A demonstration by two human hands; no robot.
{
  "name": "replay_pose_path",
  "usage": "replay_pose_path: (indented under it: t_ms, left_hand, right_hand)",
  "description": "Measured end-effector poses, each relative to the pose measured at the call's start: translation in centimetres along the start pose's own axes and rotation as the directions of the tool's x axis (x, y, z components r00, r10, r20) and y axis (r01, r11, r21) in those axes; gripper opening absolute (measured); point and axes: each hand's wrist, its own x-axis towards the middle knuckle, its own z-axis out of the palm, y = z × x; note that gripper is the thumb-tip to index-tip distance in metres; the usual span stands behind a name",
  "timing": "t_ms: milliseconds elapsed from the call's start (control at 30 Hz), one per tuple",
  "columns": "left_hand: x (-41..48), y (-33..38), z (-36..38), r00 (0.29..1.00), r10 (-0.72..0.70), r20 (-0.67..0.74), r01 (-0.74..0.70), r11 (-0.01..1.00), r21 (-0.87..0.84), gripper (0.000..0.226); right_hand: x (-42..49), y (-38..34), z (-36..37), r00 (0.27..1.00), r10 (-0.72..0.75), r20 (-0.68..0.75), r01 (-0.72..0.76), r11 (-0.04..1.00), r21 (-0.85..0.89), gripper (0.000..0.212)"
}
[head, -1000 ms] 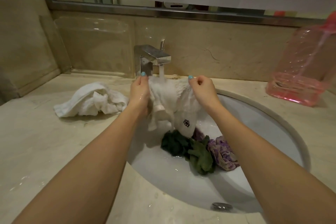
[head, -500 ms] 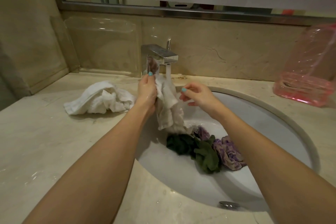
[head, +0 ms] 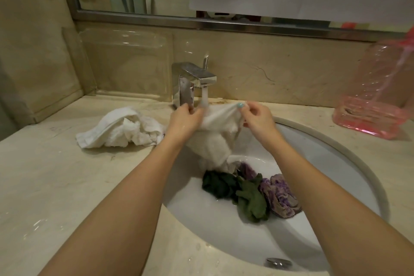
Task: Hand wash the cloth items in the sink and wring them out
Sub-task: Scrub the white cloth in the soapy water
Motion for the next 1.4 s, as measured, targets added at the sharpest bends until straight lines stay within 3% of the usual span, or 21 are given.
replay_pose_path:
  t_ms: [100, 200, 300, 433, 500, 567, 633, 700, 833, 933, 1133, 1233, 1300, 1400]
  left_hand:
    - [-1.0, 0.7, -0.2, 0.979, -0.015, 0.205, 0.035, 0.995, -0.093, 0.053]
    - [-1.6, 1.6, 0.3, 0.937, -0.013, 0.349, 0.106, 0.963, -0.249, 0.029]
    - [-1.4, 1.9, 1.5, 0.975, -0.063, 0.215, 0.149, 0.898, -0.413, 0.021]
    - [-1.1, 2.1, 2.6, 0.981, -0.176, 0.085, 0.195, 0.848, -0.492, 0.023]
    - [-1.0, 1.8, 2.7, 0.979, -0.203, 0.021, 0.194, 0.893, -0.405, 0.023]
    - [-1.5, 1.9, 3.3, 0.984, -0.169, -0.054, 0.135, 0.912, -0.388, 0.031]
    - [-2.7, 2.9, 4.1, 0.994, -0.106, -0.025, 0.089, 0.925, -0.369, 0.045]
    - [-3.0, 3.2, 4.7, 0.998, -0.061, 0.002, 0.059, 0.949, -0.31, 0.045]
    - [-1.0, 2.0, 2.1, 0.982, -0.169, -0.089, 0.123, 0.914, -0.386, 0.034]
    - [-1.1, 0.6, 0.8, 0.989, -0.116, -0.09, 0.077, 0.932, -0.355, 0.029]
    - [-3.2, 3.2, 3.6, 0.991, 0.112, -0.069, -0.122, 0.98, -0.158, 0.047]
    - [-1.0, 2.3, 2.9, 0.996, -0.065, -0.066, 0.046, 0.965, -0.257, 0.043]
    - [-0.1, 1.4, 1.6, 0.987, -0.157, -0.045, 0.136, 0.942, -0.307, 0.034]
    - [-1.1, 1.9, 1.4, 0.987, -0.161, -0.015, 0.14, 0.9, -0.412, 0.035]
  right_hand:
    - [0.2, -0.8, 0.1, 0.993, 0.02, -0.119, -0.008, 0.995, 0.101, 0.025]
    - [0.0, -1.5, 2.2, 0.997, 0.051, -0.051, -0.047, 0.996, 0.071, 0.022]
    - [-0.7, -2.7, 4.4, 0.997, -0.017, -0.07, 0.021, 0.998, 0.058, 0.03]
    - [-2.4, -4.0, 7.0, 0.989, -0.149, -0.014, 0.146, 0.979, -0.139, 0.04]
    - [-2.0, -4.5, 7.6, 0.994, -0.103, -0.039, 0.097, 0.987, -0.126, 0.045]
    - [-0.4, -4.2, 7.0, 0.995, 0.053, -0.082, -0.057, 0.997, -0.044, 0.046]
    - [0.7, -3.3, 5.9, 0.971, 0.2, -0.127, -0.2, 0.98, 0.011, 0.042]
    - [0.2, -2.7, 5.3, 0.955, 0.247, -0.166, -0.25, 0.968, 0.004, 0.041]
    - [-2.5, -5.3, 7.6, 0.992, 0.061, -0.108, -0.06, 0.998, 0.011, 0.04]
    - [-3.3, -6.6, 8.7, 0.998, -0.025, -0.058, 0.025, 1.0, 0.004, 0.047]
    - [-0.5, -3.5, 5.7, 0.963, 0.214, -0.164, -0.212, 0.977, 0.031, 0.042]
    - [-1.6, -4.2, 6.5, 0.979, 0.116, -0.169, -0.105, 0.992, 0.075, 0.044]
    - [-2.6, -5.5, 7.5, 0.994, 0.039, -0.099, -0.033, 0.997, 0.067, 0.05]
    - [-1.6, -5.1, 7.2, 0.997, 0.038, -0.067, -0.037, 0.999, 0.017, 0.043]
